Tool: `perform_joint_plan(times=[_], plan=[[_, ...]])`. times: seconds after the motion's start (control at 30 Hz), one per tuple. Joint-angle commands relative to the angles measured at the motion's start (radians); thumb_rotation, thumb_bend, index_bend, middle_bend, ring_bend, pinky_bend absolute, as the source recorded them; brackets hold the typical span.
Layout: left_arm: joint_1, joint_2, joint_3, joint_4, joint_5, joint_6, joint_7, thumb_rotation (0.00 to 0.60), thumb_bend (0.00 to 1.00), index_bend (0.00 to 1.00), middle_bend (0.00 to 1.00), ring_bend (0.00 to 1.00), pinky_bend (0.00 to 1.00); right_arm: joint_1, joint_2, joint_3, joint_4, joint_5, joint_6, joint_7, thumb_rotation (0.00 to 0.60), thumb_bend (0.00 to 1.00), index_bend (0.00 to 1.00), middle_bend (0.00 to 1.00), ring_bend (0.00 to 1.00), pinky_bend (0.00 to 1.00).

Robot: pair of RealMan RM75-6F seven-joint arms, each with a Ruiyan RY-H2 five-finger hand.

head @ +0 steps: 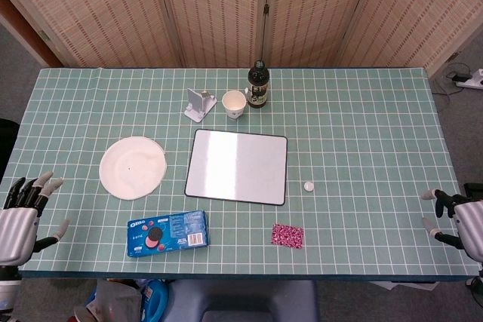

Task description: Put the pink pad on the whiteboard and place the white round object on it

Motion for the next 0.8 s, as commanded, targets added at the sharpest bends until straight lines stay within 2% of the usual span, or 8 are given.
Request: perform_joint_plan(times=[0.03,0.4,0.47,0.6,0.67,0.8], plan=[[0.0,-0.001,0.0,0.001,0.0,0.001,-0.001,0.6,0.29,0.16,0.1,0.12,0.03,0.0,0.0,0.0,0.0,-0.001,0.0,-0.001,0.6,0.26,0.39,0.61,0.6,0.71],[-0.001,0.002,0.0,-0.008,0.009,0.004,0.002,0.6,0.29,0.16,0.1,0.12,0.03,0.003,0.004,-0.003,-0.004,-0.023,0.004,-0.002,0.6,0.26,0.39,0.61,0.6,0.71],[-0.002,0.003,0.001,-0.009,0.014,0.003,0.003,0.6,0.29,0.16,0.1,0.12,0.03,0.01,0.008,-0.008,-0.009,-0.039,-0.002,-0.006,0.6,0.26,0.39,0.62,0.61,0.71],[0.0,0.006,0.002,-0.014,0.02,0.008,0.003,0.6,0.29,0.16,0.1,0.12,0.03,0.038,0.021,-0.024,-0.029,-0.093,-0.031,-0.017,0.6,0.27,0.39,0.68,0.73,0.73],[0.001,0.008,0.003,-0.015,0.021,0.009,0.005,0.6,0.29,0.16,0.1,0.12,0.03,0.058,0.03,-0.03,-0.043,-0.12,-0.053,-0.021,0.6,0.33,0.39,0.73,0.78,0.77],[0.002,0.008,0.005,-0.021,0.028,0.011,0.007,0.6,0.29,0.16,0.1,0.12,0.03,0.12,0.048,-0.038,-0.085,-0.187,-0.116,-0.034,0.6,0.52,0.39,0.84,0.88,0.9]])
